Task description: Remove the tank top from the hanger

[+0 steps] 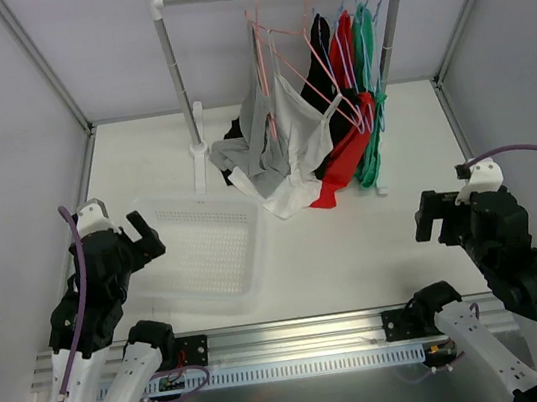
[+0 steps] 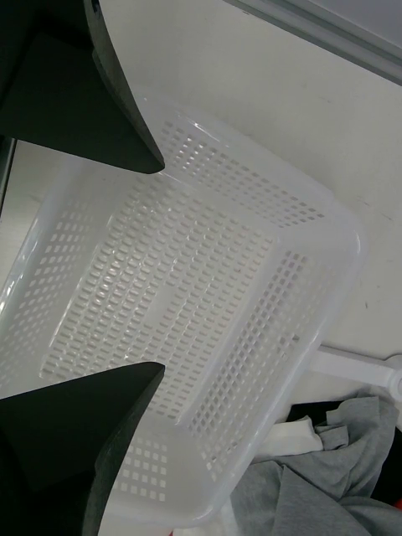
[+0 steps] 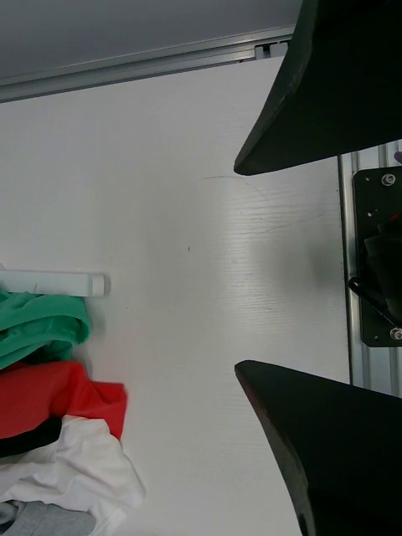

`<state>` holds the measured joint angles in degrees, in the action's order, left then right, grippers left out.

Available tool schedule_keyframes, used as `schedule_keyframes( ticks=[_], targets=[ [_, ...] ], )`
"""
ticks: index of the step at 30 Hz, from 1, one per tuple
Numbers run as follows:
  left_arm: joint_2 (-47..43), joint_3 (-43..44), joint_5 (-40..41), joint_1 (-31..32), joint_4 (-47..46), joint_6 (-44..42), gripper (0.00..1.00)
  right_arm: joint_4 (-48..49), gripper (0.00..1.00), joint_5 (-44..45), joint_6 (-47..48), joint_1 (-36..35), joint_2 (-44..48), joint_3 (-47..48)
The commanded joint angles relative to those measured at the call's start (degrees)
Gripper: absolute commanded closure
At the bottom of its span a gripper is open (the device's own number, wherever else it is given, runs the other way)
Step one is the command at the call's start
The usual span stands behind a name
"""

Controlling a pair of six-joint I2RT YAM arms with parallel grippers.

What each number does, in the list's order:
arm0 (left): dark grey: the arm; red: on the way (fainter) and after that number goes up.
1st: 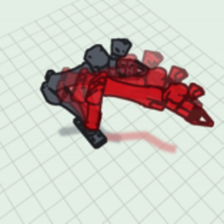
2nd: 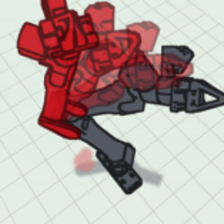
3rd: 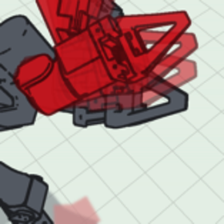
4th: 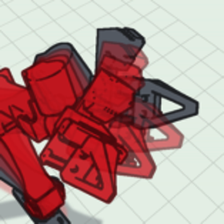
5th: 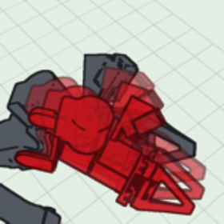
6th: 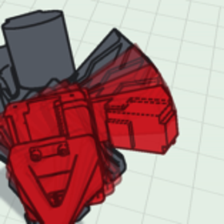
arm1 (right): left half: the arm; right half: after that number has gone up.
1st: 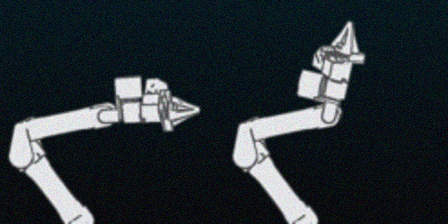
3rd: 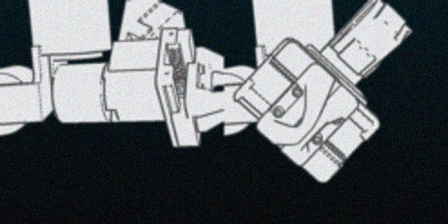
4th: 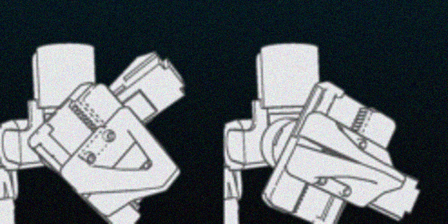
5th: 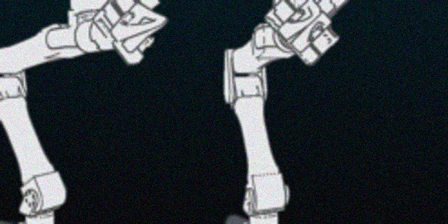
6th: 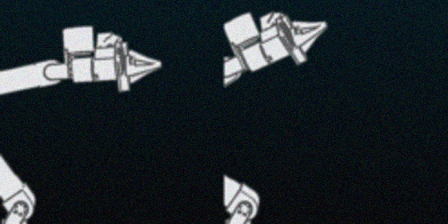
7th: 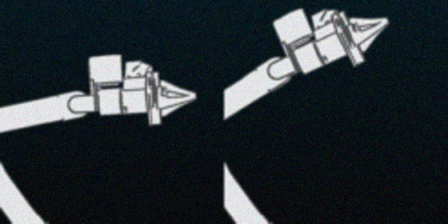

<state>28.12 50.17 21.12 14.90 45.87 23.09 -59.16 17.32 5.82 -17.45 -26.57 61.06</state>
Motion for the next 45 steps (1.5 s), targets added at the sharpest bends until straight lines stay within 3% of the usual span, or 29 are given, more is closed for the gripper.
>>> schedule_keyframes(
  ticks=[1, 13, 27, 31, 35, 38, 45],
  targets=[
    [0.4, -0.3, -1.1, -0.6, -1.8, -1.3, 0.01, 2.9, 0.01, 1.5, -1.0, -0.4, 0.4, 0.8],
    [0.5, -0.4, -1.4, -0.6, -2.0, -1.3, 0.01, 9.3, 0.01, -6.4, -4.1, -0.4, 1.3, 1.4],
    [3.7, -0.2, -6.4, -0.6, -3.1, -1.6, 0.01, 15.4, 0.01, -17.9, -8.4, -0.4, -4.7, 6.8],
    [6.3, 0.0, -8.6, -0.6, -3.1, -2.1, 0.02, 17.3, 0.02, -29.9, -8.5, -0.4, -9.7, 10.9],
    [5.7, -0.4, -9.0, -0.6, -3.3, -2.2, 0.01, 19.8, 0.09, -37.4, -9.4, -0.7, -22.9, 17.8],
    [5.5, -0.5, -9.0, -0.7, -3.5, -2.3, 0.01, 20.0, 0.13, -36.1, -8.6, -3.9, -31.8, 23.8],
    [5.8, -0.8, -10.4, -0.6, -3.8, -2.5, 0.01, 21.7, 0.13, -18.5, -3.1, -15.1, -49.1, 40.0]
  ],
)
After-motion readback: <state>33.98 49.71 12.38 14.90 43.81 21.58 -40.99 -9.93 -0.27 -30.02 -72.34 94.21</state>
